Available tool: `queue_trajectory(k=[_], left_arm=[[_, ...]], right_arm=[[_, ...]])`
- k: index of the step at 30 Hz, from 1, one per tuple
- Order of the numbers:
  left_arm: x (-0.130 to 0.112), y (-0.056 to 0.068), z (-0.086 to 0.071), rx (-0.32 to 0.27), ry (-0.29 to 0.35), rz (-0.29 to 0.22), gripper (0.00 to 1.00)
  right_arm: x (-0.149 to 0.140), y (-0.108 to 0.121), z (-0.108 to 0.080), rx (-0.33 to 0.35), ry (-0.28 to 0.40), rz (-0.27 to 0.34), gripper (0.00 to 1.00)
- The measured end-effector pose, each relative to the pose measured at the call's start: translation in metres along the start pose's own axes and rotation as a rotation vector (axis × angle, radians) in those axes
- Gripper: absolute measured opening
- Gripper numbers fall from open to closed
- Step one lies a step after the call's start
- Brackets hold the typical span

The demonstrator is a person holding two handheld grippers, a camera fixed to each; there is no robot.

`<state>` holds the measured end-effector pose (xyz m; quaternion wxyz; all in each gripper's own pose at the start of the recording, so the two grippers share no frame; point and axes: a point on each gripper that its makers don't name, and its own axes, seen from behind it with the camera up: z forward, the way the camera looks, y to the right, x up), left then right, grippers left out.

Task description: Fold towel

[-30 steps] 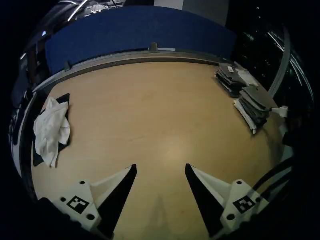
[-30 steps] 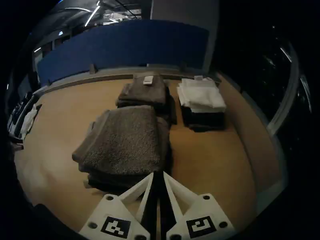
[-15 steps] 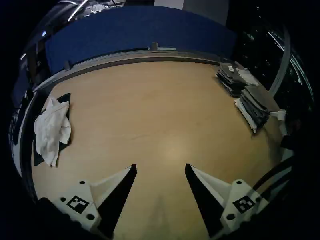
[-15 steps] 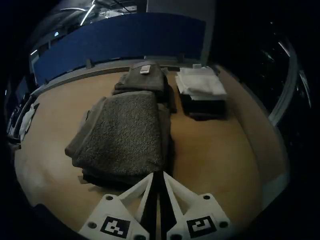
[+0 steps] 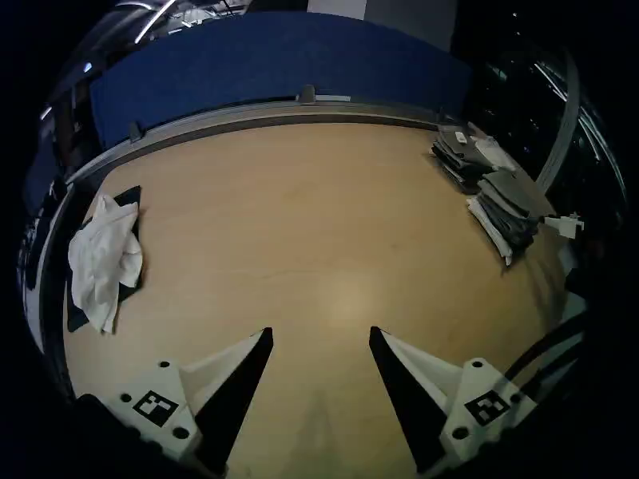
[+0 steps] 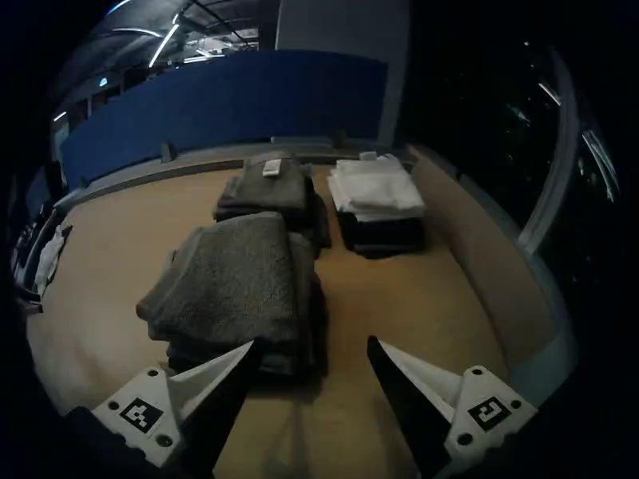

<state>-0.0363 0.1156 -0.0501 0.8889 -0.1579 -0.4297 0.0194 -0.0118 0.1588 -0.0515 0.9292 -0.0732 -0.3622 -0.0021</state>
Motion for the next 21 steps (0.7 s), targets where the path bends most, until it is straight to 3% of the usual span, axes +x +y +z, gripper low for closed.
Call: queue_trajectory(k=[11,21], left_arm=[[0.002,0.001,-0.003,-0.002,0.008,0.001,0.9],[0.0,-0.004,-0.005,0.005,0.01,-0.005,0.9]], right_arm=[[0.032,-0.041,-0.003,0.072,0.063,-0.029,1.0],[0.042,-0.084,0.005,0.141,0.073,-0.056,1.0]])
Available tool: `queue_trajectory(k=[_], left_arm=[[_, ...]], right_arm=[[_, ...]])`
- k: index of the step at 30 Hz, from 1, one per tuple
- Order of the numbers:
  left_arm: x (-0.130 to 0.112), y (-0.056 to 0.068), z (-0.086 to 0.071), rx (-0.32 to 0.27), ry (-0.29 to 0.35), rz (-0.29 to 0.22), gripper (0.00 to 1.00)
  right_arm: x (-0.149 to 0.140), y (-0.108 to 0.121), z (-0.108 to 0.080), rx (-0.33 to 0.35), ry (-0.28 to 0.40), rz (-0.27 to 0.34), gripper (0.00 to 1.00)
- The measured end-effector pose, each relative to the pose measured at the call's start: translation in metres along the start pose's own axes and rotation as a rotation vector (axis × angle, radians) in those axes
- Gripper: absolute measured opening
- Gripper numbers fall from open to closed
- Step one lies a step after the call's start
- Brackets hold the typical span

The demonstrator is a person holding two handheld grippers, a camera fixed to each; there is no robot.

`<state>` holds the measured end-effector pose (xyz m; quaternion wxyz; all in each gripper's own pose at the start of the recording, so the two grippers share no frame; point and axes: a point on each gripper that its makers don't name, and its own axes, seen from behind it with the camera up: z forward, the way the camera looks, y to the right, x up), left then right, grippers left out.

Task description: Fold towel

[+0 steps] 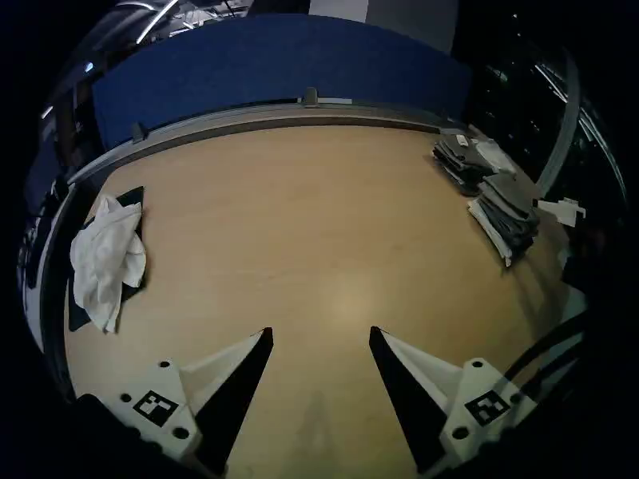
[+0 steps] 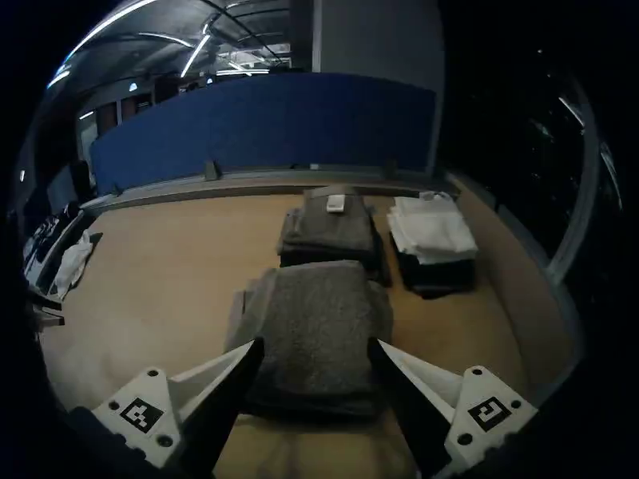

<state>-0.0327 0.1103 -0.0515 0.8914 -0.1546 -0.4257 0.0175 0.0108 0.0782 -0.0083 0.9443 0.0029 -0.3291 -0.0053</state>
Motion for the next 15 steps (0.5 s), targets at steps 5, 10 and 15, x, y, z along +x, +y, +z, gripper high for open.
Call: queue_trajectory(k=[5,10,15], left_arm=[[0.0004,-0.0008,-0.0009,0.0,0.002,-0.001,0.9],[0.0004,-0.0023,-0.0012,0.0,0.002,-0.003,0.9],[0.001,-0.0042,-0.0014,0.001,0.003,-0.004,0.9]], right_arm=[[-0.0003,-0.0077,0.0037,0.009,-0.003,-0.015,1.0],[0.0014,-0.0095,0.005,0.012,0.0,-0.011,1.0],[-0.0062,-0.0096,0.0074,0.012,-0.015,-0.021,1.0]])
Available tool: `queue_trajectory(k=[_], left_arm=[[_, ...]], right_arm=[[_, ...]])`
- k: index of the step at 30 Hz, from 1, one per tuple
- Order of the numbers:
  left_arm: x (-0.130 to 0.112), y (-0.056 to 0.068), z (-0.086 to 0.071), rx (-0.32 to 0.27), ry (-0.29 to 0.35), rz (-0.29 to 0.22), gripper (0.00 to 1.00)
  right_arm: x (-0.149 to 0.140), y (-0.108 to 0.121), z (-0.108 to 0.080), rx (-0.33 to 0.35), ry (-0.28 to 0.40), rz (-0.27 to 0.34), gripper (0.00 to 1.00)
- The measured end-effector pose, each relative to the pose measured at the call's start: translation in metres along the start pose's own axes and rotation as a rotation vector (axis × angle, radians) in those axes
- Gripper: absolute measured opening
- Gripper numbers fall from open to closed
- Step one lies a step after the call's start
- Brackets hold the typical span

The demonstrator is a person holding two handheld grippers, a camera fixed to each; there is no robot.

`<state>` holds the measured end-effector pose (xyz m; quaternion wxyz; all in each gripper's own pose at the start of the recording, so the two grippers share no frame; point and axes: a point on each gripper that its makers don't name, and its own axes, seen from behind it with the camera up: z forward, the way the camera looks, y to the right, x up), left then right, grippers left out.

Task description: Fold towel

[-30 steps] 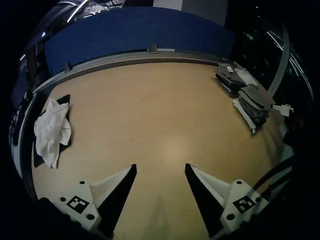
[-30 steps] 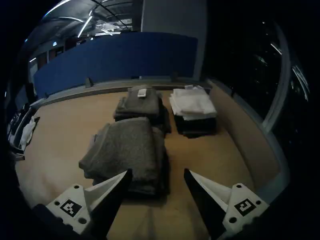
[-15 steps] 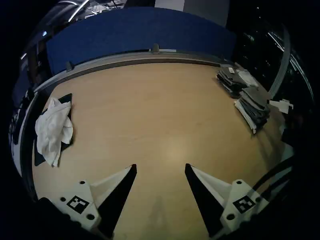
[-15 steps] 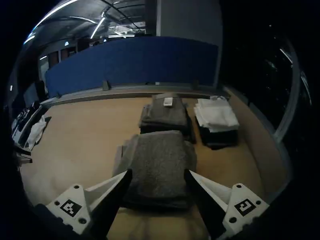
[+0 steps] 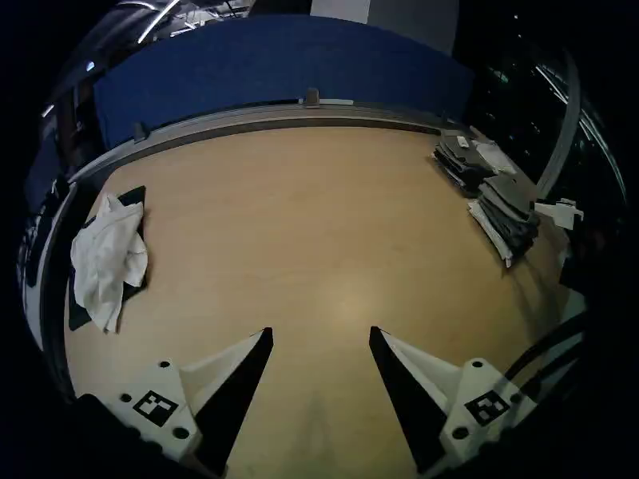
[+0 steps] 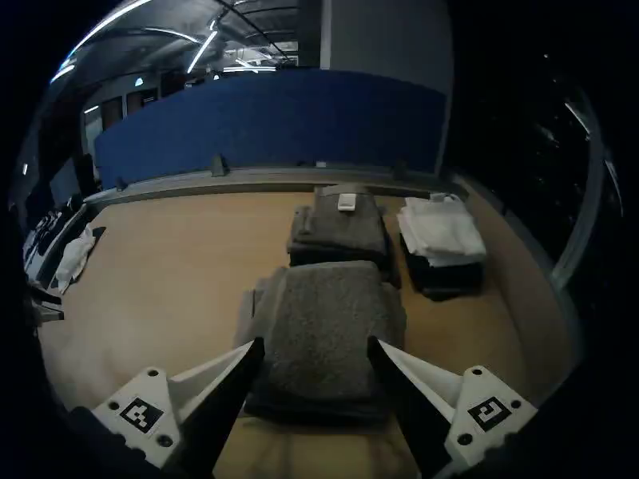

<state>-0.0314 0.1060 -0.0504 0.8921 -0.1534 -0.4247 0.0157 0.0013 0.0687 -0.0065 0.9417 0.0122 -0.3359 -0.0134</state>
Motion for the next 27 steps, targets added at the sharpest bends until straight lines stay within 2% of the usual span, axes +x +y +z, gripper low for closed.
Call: queue_trajectory(k=[9,14,20,27], left_arm=[[-0.002,-0.003,0.0,0.004,-0.003,-0.001,0.9],[-0.002,-0.003,0.0,0.006,-0.003,0.0,0.89],[0.0,-0.003,0.0,0.007,0.0,-0.001,0.9],[0.0,-0.002,0.0,0.005,-0.001,-0.001,0.9]], right_arm=[[-0.041,-0.005,0.014,0.012,-0.073,-0.012,1.0],[-0.054,-0.005,0.018,0.014,-0.093,-0.025,1.0],[-0.049,-0.005,0.016,0.015,-0.085,-0.019,1.0],[-0.018,-0.003,0.007,0.003,-0.03,-0.015,1.0]])
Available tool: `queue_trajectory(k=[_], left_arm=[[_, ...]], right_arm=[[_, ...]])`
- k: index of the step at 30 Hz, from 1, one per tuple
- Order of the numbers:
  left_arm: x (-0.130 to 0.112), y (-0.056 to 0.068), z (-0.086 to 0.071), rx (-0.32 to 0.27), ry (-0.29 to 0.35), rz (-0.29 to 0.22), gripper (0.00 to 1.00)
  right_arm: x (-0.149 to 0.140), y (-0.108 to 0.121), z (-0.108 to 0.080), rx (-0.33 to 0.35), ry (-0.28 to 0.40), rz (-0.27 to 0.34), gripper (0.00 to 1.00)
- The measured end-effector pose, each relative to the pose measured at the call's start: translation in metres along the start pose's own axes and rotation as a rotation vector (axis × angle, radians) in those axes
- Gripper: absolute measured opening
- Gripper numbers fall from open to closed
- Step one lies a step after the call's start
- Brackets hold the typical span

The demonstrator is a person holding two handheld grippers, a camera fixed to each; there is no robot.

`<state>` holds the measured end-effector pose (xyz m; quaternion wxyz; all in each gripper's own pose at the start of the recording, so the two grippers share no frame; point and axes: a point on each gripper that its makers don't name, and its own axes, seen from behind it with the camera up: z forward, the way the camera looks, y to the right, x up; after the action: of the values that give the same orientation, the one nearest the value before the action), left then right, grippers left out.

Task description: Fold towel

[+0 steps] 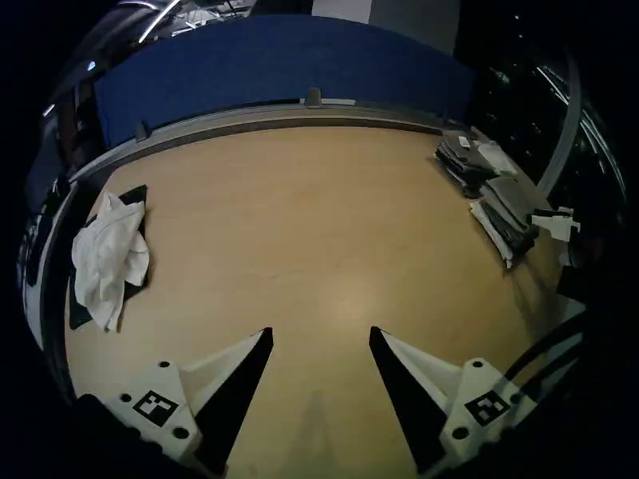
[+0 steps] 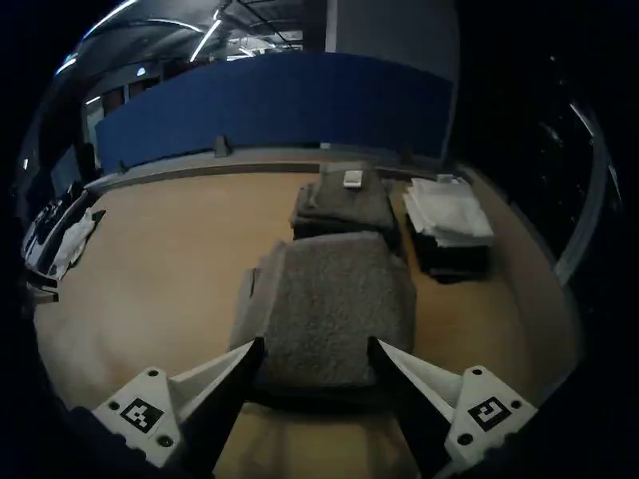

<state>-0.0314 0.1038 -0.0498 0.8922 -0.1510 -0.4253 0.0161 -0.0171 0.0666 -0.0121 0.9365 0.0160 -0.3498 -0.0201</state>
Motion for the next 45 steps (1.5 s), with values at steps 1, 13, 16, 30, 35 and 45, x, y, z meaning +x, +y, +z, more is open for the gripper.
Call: queue_trajectory(k=[1,13,16,30,35,45], left_arm=[[0.0,0.0,0.0,0.001,0.0,0.001,0.9],[-0.002,-0.002,0.0,0.004,-0.002,0.0,0.89],[-0.003,-0.004,-0.001,0.009,-0.005,0.001,0.9],[-0.008,-0.015,-0.004,0.035,-0.008,-0.023,0.9],[-0.007,-0.016,-0.007,0.04,-0.004,-0.018,0.9],[-0.007,-0.019,-0.008,0.047,-0.005,-0.018,0.89]], right_arm=[[0.005,0.001,-0.001,-0.002,0.008,-0.001,1.0],[0.04,0.008,0.017,-0.014,0.049,-0.006,1.0],[0.052,0.011,0.027,-0.016,0.059,-0.005,1.0],[0.068,0.015,0.074,-0.004,0.04,-0.014,1.0],[0.052,0.018,0.086,-0.001,0.004,0.007,1.0],[0.041,0.021,0.094,0.009,-0.009,0.041,1.0]])
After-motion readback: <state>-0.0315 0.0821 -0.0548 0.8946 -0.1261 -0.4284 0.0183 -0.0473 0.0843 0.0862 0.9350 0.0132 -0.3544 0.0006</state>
